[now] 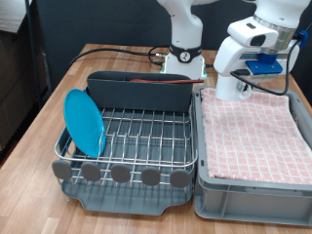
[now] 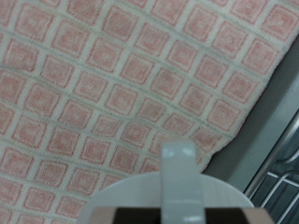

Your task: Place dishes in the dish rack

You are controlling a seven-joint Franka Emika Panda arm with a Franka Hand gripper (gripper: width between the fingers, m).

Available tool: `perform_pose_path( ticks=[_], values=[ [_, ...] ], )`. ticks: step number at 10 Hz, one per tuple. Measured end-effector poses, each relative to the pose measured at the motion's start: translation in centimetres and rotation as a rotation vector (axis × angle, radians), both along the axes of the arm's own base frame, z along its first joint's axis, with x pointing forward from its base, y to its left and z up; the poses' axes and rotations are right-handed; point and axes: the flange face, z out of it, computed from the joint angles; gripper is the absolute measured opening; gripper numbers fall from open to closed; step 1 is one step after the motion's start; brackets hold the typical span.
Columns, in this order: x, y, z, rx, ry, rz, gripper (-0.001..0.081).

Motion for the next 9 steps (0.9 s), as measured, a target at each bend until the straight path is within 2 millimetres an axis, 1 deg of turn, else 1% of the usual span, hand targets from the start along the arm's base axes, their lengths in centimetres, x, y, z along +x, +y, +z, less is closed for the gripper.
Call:
perform_pose_path(
  ticks=[3,6,7,9],
  values=[
    [3.7,-2.1,1.7,-0.019,-0.027,-0.085,0.0072],
    [7.6,-3.6,3.3,-0.031,-0.117,-0.194,0.0072],
    [8.7,-3.8,3.1,-0.034,-0.134,-0.223,0.0072],
    [8.9,-3.6,3.2,-0.025,-0.153,-0.2,0.0072]
  ],
)
